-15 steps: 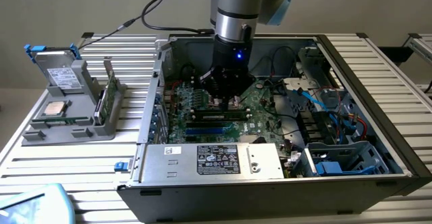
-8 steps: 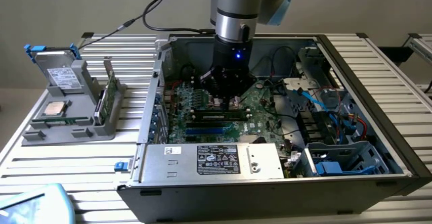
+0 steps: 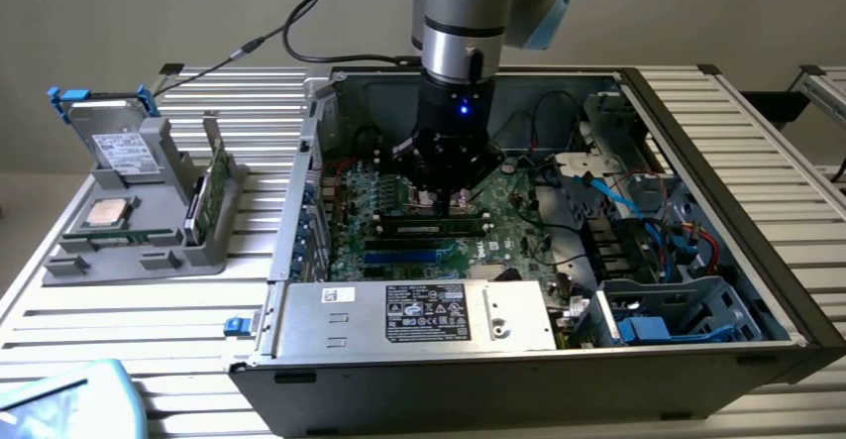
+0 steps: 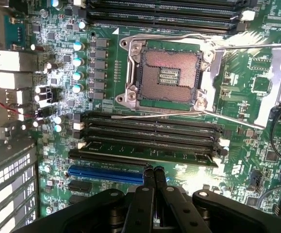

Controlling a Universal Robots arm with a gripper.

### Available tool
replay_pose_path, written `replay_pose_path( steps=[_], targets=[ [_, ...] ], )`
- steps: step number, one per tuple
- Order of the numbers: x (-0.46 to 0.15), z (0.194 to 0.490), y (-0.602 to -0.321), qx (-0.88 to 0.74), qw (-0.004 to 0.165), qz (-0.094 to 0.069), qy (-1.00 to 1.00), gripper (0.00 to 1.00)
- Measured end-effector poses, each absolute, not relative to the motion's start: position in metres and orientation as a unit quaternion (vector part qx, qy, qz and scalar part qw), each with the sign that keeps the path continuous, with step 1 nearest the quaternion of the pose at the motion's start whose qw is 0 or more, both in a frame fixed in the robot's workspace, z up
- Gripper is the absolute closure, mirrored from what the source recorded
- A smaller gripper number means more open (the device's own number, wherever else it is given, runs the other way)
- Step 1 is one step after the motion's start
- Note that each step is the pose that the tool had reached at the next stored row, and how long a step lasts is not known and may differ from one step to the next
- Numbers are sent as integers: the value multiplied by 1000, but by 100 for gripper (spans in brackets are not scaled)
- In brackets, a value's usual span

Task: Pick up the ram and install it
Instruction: 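Press down the ram until it locks into place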

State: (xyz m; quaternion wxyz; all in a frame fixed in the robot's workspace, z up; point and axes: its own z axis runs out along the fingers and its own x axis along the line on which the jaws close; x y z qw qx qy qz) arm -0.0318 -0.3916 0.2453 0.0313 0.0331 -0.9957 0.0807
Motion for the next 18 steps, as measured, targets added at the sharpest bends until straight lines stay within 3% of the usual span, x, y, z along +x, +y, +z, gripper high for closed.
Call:
replay_pose_path(
  steps=[18],
  targets=[
    [-32,245,-392,-1,29,80,-996,90]
  ],
)
